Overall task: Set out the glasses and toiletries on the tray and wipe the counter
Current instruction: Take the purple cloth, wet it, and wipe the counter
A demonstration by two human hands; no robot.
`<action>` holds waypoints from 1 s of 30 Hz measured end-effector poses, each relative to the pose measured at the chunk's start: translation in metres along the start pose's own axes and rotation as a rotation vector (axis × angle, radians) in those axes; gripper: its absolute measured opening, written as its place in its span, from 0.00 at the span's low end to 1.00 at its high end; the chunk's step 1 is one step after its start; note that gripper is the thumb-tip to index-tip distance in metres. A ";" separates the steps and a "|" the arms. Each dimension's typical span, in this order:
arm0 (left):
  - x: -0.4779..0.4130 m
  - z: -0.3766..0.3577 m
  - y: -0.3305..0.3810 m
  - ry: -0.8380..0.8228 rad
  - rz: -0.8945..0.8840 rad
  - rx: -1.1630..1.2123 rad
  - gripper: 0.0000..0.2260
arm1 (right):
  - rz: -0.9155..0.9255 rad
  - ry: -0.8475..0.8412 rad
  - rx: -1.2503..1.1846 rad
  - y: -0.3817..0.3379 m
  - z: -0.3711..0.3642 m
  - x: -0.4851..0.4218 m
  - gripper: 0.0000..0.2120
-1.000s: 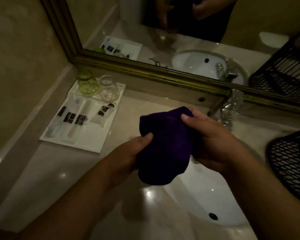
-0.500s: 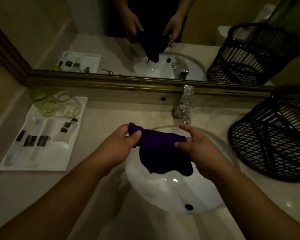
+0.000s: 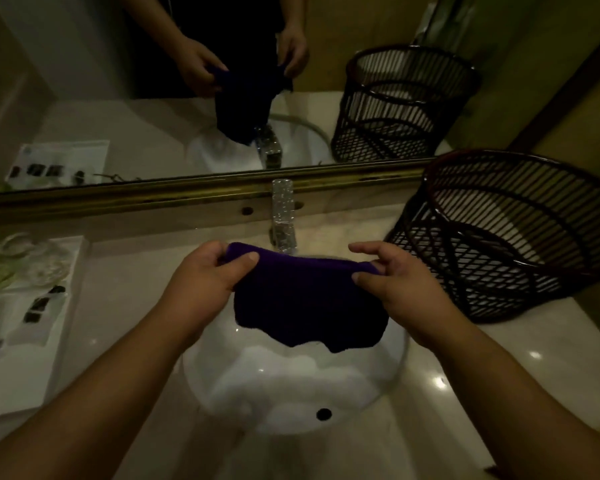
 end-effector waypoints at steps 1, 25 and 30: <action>-0.001 -0.006 0.005 -0.013 -0.015 0.003 0.08 | 0.011 0.022 0.070 0.002 0.006 0.003 0.20; -0.026 -0.243 0.120 -0.355 -0.819 -1.126 0.11 | -0.046 0.506 0.425 0.057 0.226 0.116 0.02; -0.038 -0.295 0.145 -0.212 -0.841 -1.037 0.10 | -0.053 0.651 0.191 0.054 0.272 0.100 0.04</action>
Point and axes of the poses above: each hand's wrist, its own x-axis away from the middle knuckle, its own z-axis out of the back of the hand, y = z × x, the point moved 3 cm from there along -x, towards the middle knuckle, and after that the axes turned 7 degrees about x, right-handed, at the moved point
